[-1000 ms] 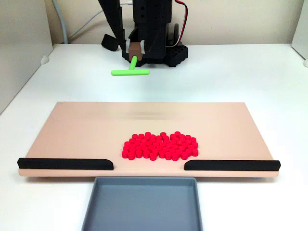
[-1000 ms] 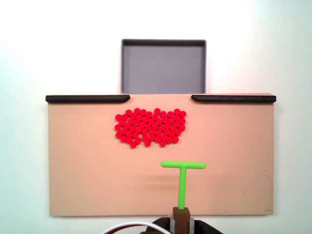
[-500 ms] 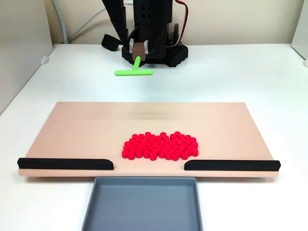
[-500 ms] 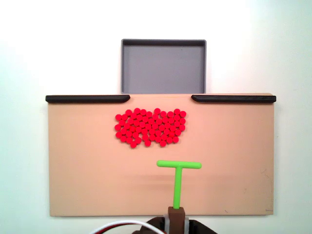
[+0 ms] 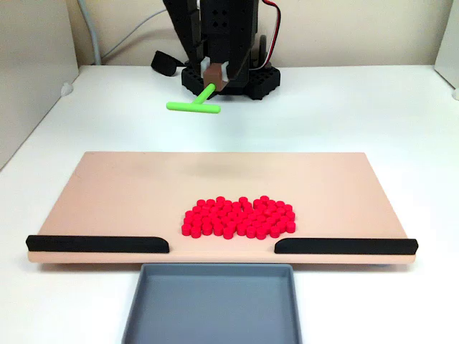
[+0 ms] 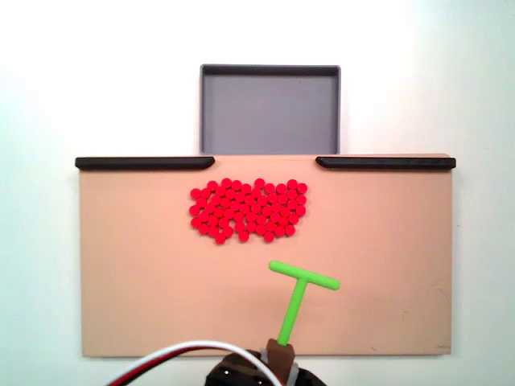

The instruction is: Gather the left side granules

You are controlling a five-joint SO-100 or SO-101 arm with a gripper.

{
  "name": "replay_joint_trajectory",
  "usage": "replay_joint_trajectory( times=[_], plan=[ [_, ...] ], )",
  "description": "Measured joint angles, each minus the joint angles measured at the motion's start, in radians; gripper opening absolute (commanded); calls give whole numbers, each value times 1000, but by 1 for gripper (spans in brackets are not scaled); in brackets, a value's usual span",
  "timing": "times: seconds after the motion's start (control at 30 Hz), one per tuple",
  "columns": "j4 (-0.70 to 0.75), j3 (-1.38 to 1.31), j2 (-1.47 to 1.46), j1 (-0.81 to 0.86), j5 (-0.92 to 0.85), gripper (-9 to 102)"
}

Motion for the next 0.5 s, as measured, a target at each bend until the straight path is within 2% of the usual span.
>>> replay_joint_trajectory(
  times=[0.17, 0.5],
  plan=[
    [0, 0, 0, -66, 215, 0],
    [0, 0, 0, -193, 532, 0]
  ],
)
